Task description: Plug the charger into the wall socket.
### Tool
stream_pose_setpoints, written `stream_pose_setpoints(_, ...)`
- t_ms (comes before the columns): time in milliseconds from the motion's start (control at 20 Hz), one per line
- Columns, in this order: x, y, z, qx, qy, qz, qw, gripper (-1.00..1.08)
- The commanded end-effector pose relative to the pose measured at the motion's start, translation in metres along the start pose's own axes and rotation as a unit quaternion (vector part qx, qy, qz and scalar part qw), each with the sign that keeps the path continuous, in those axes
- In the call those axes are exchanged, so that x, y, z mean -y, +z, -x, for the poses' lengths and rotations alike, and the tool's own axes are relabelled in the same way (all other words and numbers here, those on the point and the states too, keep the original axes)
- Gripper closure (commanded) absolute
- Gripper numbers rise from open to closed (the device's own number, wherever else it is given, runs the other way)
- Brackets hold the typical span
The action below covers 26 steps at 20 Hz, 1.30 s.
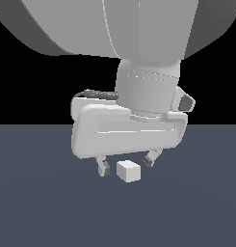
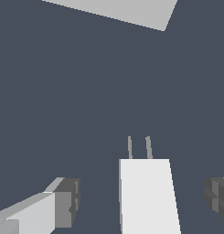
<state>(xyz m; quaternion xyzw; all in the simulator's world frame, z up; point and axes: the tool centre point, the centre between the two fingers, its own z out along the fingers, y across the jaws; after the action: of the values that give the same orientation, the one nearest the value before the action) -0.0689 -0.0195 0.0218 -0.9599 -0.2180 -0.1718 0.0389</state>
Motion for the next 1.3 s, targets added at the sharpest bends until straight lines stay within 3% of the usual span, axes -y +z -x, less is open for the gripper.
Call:
stream_pose_setpoints(0,0.000,0.006,0.002,0.000,0.000,0.000,1.0000,-0.92)
stream_pose_setpoints(200,0.000,0.010,0.003,-0.001,-0.001,0.000,1.0000,-0.92)
stream_pose_setpoints(250,0.000,0.010,0.003,-0.001,-0.001,0.000,1.0000,1.08)
stream_pose_setpoints(1250,0.011,-0.001,-0.007,-0.002,0.025,0.009,0.9996,1.08)
